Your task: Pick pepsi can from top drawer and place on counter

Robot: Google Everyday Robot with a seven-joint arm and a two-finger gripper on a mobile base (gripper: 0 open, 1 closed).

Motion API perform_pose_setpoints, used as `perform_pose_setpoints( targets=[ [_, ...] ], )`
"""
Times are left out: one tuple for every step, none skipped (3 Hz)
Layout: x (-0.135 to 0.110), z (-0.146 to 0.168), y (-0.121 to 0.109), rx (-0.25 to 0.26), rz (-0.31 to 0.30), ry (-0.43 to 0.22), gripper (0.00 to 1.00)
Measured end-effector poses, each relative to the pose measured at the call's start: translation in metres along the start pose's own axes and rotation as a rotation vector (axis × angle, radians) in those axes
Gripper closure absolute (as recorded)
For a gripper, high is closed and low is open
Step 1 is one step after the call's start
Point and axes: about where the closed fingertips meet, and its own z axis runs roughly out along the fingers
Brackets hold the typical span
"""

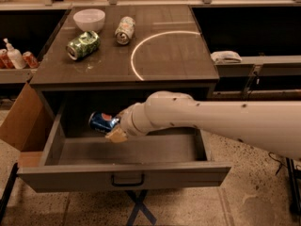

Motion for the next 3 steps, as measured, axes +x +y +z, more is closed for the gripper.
perform_pose_setpoints(
  targets=[
    [-0.014,-0.059,-0.001,0.036,-0.053,-0.038,1.0],
    [-0.029,-0.113,-0.012,0.075,-0.103,-0.05,1.0],
    [-0.029,-0.113,-0.012,0.075,-0.103,-0.05,1.0]
  ],
)
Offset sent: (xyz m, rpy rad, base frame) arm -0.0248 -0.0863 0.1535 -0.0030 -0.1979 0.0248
